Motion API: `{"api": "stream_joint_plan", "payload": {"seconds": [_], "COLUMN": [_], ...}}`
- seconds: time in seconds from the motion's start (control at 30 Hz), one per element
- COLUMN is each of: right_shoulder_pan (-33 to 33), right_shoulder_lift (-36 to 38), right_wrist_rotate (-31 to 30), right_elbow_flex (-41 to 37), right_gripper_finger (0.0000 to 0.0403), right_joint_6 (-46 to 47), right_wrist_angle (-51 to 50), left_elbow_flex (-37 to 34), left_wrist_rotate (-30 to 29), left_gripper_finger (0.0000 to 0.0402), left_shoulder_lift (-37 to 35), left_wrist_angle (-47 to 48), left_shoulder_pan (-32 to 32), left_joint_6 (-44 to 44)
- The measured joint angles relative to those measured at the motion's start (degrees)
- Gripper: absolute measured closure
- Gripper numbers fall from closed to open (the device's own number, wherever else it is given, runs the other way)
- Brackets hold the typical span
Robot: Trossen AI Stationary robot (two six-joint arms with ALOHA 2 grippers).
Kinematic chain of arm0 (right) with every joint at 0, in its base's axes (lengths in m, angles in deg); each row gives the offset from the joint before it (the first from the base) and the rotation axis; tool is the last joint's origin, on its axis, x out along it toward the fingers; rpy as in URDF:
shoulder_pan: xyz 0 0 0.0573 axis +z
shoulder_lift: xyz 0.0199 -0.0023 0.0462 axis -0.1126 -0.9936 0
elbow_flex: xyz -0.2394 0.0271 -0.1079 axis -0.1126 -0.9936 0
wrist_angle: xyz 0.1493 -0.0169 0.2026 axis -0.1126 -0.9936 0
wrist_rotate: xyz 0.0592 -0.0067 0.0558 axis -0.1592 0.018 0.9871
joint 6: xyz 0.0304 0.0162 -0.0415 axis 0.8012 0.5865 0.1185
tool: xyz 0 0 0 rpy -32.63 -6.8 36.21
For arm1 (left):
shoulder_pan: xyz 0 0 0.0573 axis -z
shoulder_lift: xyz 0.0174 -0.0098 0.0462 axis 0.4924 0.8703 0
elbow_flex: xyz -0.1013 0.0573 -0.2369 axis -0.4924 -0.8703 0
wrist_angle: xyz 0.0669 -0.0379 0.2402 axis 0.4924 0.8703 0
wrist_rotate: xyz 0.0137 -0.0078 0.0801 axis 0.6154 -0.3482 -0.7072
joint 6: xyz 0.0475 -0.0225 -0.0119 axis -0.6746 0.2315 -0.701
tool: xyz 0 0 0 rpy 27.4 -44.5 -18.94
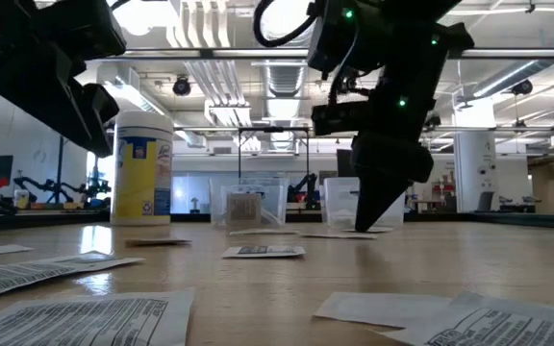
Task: Pick & Place First Aid Supplies
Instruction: Put the bandage into the right transparent bin
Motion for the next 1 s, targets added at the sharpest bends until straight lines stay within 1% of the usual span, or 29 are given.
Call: {"api": "stream_joint_plan", "payload": {"seconds": [0.1, 0.47, 0.57, 0.7, 1.0], "right_shoulder_pan": [-0.74, -1.21, -2.03, -3.20, -4.91], "right_shoulder_lift": [-0.27, -0.46, -0.31, -0.19, -0.22], "right_wrist_rotate": [2.10, 3.51, 4.12, 5.90, 7.19], "right_elbow_flex": [0.00, -0.80, -1.64, -2.79, -3.49], "right_gripper_finger": [0.0262, 0.0264, 0.0268, 0.0286, 0.0347], "right_joint_6": [-0.07, 0.28, 2.47, 2.84, 2.74], "right_wrist_angle": [0.00, 0.40, 0.82, 1.47, 1.64], "left_elbow_flex": [-0.38, -1.28, -1.36, -1.41, -1.41], "left_wrist_rotate": [0.00, 0.02, 0.01, 0.02, 0.02], "left_gripper_finger": [0.0241, 0.0241, 0.0241, 0.0241, 0.0241], "left_shoulder_lift": [0.00, 0.00, 0.00, 0.00, 0.00], "left_wrist_angle": [0.03, -0.56, -0.62, -0.71, -0.73], "left_shoulder_pan": [-0.01, -0.01, -0.01, -0.01, -0.01], "left_joint_6": [0.48, 0.80, 1.53, 1.57, 1.60]}}
